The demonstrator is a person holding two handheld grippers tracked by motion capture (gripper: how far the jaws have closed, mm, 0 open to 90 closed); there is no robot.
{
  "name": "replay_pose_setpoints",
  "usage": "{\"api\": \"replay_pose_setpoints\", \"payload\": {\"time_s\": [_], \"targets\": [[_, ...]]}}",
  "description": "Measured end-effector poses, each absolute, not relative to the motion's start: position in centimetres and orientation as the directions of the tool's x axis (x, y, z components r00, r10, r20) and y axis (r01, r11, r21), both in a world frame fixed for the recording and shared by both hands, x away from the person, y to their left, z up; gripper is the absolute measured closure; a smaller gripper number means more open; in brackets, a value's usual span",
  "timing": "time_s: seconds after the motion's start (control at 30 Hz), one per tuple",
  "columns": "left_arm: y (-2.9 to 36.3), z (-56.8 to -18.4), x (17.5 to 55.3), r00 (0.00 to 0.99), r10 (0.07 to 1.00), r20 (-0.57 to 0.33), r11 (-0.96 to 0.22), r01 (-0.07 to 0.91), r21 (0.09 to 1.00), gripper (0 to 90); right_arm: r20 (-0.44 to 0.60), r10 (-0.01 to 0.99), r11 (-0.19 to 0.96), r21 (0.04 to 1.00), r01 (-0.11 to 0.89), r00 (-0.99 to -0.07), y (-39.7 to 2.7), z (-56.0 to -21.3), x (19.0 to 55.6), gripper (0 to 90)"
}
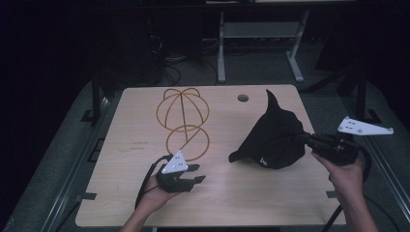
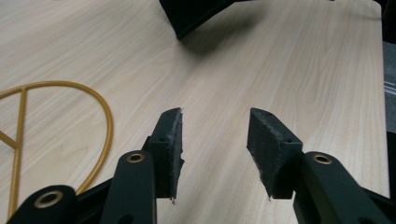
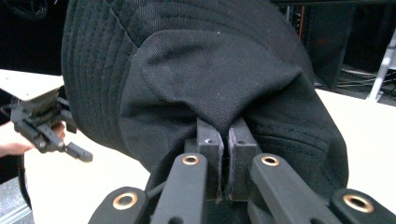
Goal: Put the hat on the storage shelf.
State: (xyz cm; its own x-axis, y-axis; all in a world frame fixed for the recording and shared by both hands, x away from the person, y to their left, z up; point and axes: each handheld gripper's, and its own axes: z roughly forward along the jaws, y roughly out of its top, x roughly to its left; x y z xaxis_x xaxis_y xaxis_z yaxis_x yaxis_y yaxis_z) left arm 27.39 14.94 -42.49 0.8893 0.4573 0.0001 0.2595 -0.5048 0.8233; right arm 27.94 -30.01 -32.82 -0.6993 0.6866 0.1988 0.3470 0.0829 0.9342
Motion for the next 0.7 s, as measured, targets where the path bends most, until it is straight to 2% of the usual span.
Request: {"api": "replay_pose_setpoints", "payload": {"time_s": [0.27,0.37,0.7], "targets": [[15.0,-43.0,27.5,0.878,0.478,-0.01,-0.501,0.282,0.819,44.5,0.188,0.668,0.099,0.936,0.336,-0.72,-28.7,-30.2,29.6,86.5],[14.9,-43.3,27.4,0.87,0.493,-0.001,-0.503,0.286,0.815,37.1,0.187,0.666,0.098,0.938,0.332,-0.723,-28.1,-29.4,30.1,86.5],[15.0,-43.4,27.5,0.872,0.49,0.01,-0.508,0.276,0.816,35.9,0.181,0.642,0.099,0.944,0.315,-0.745,-26.1,-27.2,31.6,86.5]]}}
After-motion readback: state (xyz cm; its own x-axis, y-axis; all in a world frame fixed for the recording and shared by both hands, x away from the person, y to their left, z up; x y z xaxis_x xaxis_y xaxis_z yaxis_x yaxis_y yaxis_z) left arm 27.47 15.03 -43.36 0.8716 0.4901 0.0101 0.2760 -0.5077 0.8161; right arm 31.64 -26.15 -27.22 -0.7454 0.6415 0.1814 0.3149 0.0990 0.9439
